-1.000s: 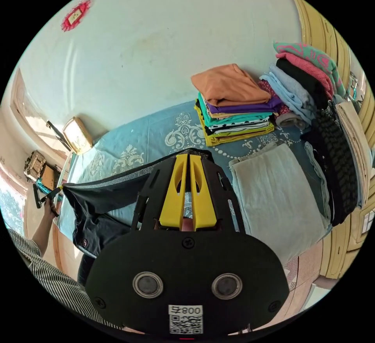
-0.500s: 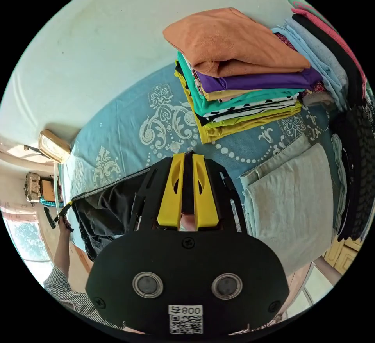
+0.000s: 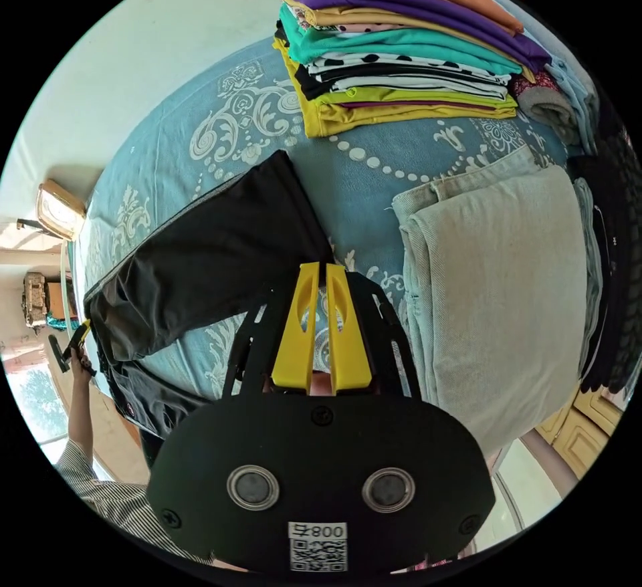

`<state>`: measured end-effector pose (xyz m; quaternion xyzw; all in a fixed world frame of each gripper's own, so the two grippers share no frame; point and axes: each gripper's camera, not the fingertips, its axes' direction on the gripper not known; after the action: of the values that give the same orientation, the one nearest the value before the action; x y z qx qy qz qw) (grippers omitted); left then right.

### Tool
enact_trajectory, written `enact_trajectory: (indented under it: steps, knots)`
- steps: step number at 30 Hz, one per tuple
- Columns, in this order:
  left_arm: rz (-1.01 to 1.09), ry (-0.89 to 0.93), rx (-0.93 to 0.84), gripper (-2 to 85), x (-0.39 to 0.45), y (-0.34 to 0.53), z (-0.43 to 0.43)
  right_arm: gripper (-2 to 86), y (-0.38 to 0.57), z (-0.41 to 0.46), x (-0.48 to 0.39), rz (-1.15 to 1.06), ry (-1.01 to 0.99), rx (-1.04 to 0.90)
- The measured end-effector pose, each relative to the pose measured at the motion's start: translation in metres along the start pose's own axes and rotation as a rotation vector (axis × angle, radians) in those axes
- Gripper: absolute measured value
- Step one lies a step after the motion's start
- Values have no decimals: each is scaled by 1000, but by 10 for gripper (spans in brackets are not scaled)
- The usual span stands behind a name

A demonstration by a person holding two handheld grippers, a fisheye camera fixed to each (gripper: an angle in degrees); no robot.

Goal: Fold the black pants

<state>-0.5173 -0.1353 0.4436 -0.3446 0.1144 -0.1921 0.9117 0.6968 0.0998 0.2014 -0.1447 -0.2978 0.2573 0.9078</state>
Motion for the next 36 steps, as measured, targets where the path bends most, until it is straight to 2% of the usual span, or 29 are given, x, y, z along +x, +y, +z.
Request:
enact_trajectory:
  steps: [5,10,15,19,22,24,28,33,36]
  knots:
    - [26,-17,28,77,3,-1,-3,25,-9,8,31,98,-168,18]
    - [92,-32,131,75,19,7,-14,45,-24,4,29,99,-145,128]
    - [216,35,75,78,41,-6,7,69,-51,0,0,16,-153,265]
    - [298,-20,-13,82,63,-22,43,78,-97,35,-45,-111,-96,199]
    - [288,-89,-90,80,67,-30,71,76,-130,76,-57,-98,31,128]
    - [279,-120,-120,73,66,-28,84,70,-145,104,-55,-68,23,55]
    - [313,-141,-86,38,63,-16,86,26,-158,133,-50,-55,-32,87]
    - [291,-61,53,22,54,-2,65,8,-166,148,-36,-27,-158,210]
    - [281,-51,69,23,45,2,69,8,-181,169,-29,4,-214,218]
